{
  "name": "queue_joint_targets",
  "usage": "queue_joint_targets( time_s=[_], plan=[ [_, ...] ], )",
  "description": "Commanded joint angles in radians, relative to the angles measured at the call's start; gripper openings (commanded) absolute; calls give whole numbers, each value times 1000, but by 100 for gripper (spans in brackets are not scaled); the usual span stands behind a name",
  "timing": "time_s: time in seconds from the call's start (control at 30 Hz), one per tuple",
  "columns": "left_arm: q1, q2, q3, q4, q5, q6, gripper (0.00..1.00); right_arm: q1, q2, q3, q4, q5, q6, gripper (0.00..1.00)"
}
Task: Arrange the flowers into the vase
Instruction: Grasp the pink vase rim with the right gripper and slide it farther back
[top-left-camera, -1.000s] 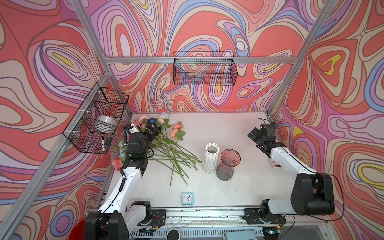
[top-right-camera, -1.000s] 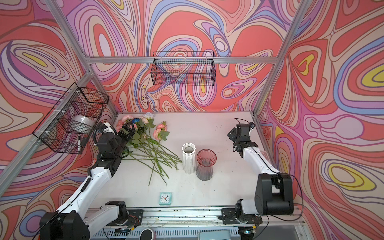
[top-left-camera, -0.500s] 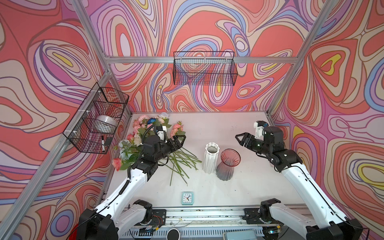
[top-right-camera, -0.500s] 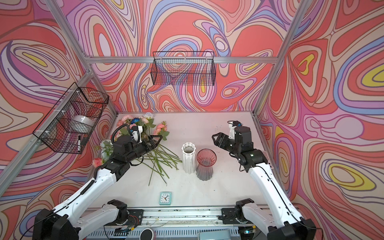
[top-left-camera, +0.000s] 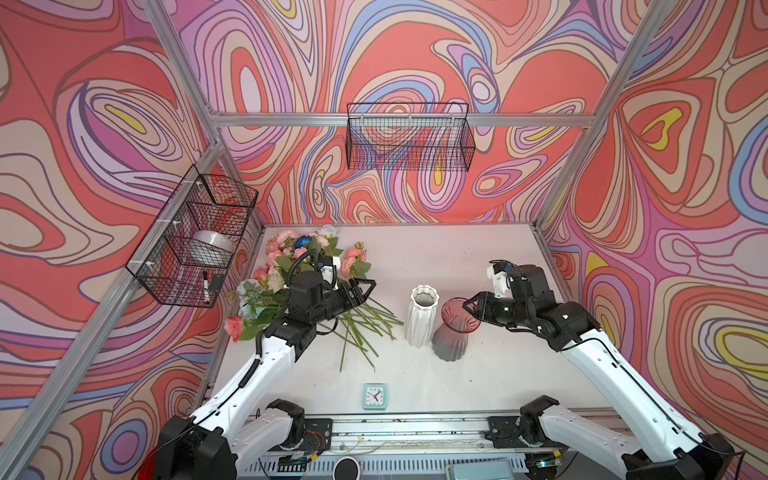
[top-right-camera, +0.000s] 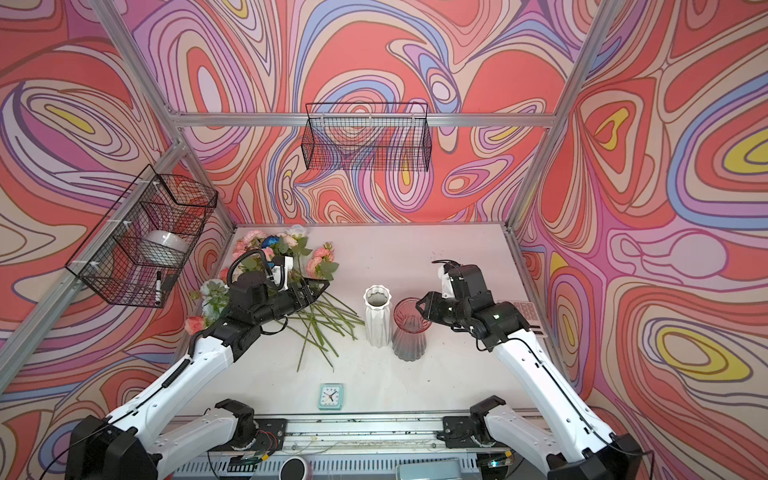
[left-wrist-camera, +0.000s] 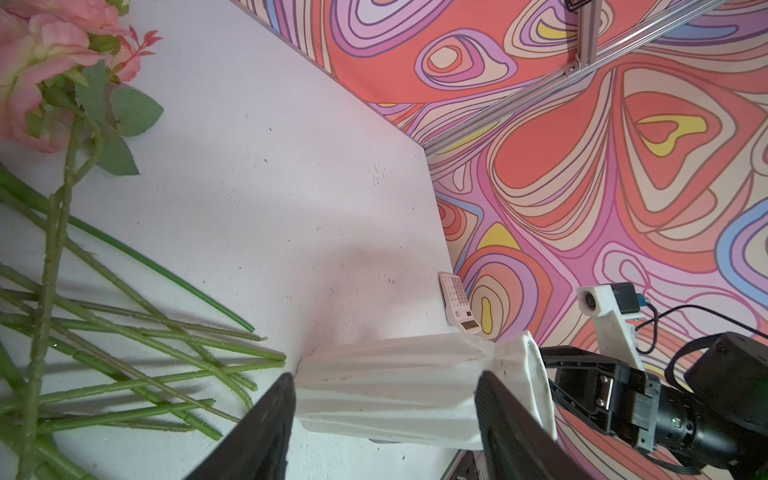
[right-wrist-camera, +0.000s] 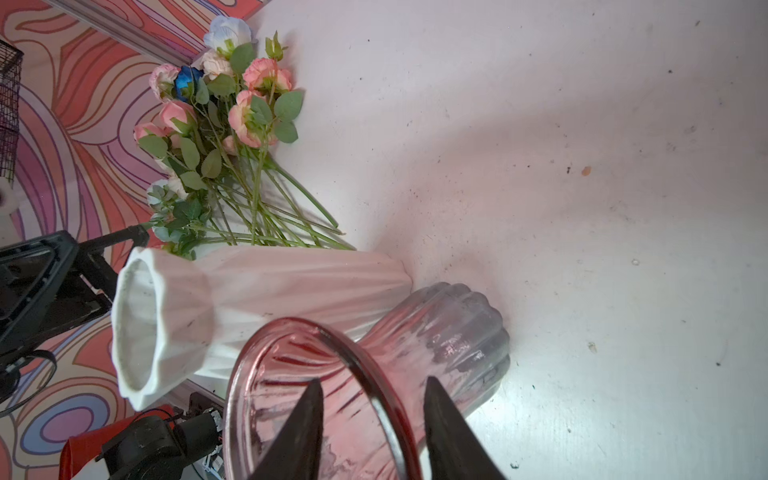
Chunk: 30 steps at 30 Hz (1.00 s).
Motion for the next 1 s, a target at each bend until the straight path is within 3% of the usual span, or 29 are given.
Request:
queue_joint_targets(
  time_s=[0.0,0.47,0.6,0.73,0.97],
  plan=[
    [-6,3,33,-18,26,18,70,11,17,8,-47,54,-28,35],
    [-6,4,43,-24,48,22,70,34,77,86,-128,175,-91,12],
    [-6,3,46,-30,50,24,70,33,96,115,-148,267,-88,1],
    [-6,0,49,-35,51,26,70,30,143,116,-129,355,-62,0],
    [-6,-18,66,-86,50,46,70,-71,255,196,10,249,-72,0]
  ],
)
